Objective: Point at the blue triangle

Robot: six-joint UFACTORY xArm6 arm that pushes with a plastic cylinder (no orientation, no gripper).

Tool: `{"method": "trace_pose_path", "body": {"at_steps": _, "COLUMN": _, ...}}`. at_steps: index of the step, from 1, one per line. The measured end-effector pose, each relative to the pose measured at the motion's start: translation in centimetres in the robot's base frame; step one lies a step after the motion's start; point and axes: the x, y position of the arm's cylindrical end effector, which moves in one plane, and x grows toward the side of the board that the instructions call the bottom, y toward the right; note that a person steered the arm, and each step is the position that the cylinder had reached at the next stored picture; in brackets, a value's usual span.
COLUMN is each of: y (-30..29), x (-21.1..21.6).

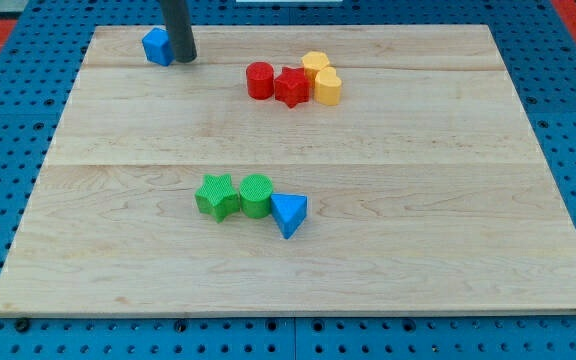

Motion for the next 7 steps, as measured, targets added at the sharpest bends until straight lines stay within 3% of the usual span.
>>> {"method": "trace_pose_path", "body": {"at_steps": 4, "y": -3.0, "x": -0.4}}
{"method": "trace_pose_path", "body": {"at_steps": 5, "y": 1.3, "x": -0.3}}
{"method": "trace_pose_path", "body": {"at_steps": 6, "y": 5.5, "x": 1.6}}
{"method": "trace_pose_path", "body": {"at_steps": 7, "y": 5.8, "x": 9.1}}
